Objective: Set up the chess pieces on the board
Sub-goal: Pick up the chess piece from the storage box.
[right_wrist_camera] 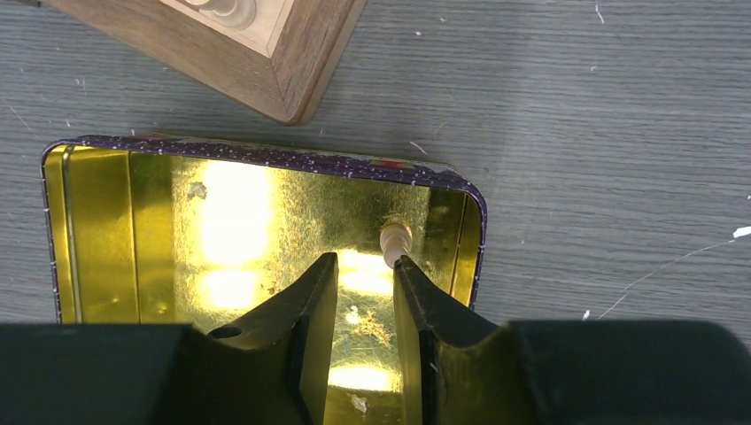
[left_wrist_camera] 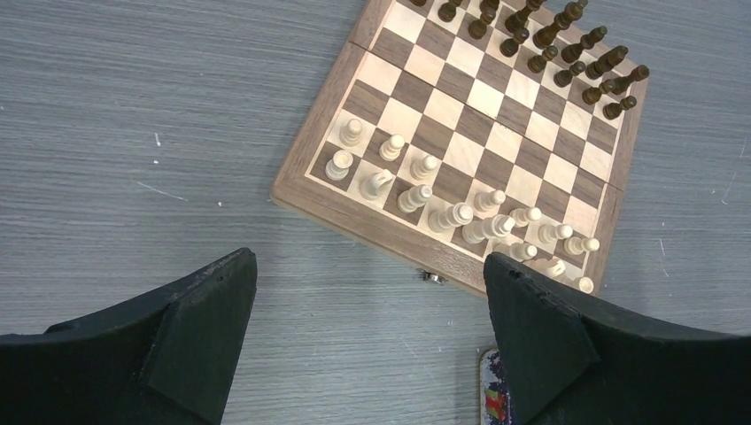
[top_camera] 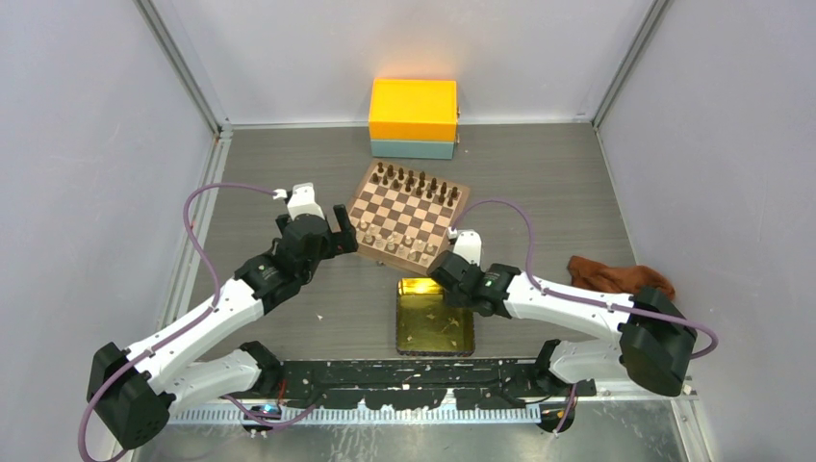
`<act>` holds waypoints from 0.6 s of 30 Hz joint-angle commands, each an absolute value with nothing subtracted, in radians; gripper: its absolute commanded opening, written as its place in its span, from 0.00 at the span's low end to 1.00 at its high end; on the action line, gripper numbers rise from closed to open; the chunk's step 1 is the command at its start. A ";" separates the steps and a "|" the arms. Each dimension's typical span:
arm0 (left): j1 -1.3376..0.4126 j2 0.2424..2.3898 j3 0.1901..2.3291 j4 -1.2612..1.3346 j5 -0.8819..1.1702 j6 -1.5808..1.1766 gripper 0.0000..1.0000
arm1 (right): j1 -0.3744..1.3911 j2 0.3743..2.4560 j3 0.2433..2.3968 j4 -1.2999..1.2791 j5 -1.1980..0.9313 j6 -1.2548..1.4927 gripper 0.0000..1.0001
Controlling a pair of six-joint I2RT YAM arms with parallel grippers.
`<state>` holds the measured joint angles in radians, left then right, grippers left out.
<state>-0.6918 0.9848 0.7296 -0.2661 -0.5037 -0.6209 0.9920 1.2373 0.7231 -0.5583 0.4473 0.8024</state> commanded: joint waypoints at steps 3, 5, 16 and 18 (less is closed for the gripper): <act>-0.695 0.978 0.741 -0.206 -0.517 -0.618 0.99 | 0.996 1.250 0.717 -0.518 0.490 0.842 0.35; -0.695 0.981 0.739 -0.204 -0.515 -0.618 0.99 | 0.997 1.248 0.715 -0.526 0.500 0.848 0.35; -0.696 0.985 0.733 -0.192 -0.511 -0.623 0.99 | 0.997 1.253 0.715 -0.554 0.519 0.870 0.35; -0.695 0.986 0.732 -0.191 -0.511 -0.624 0.99 | 0.996 1.257 0.714 -0.554 0.520 0.871 0.35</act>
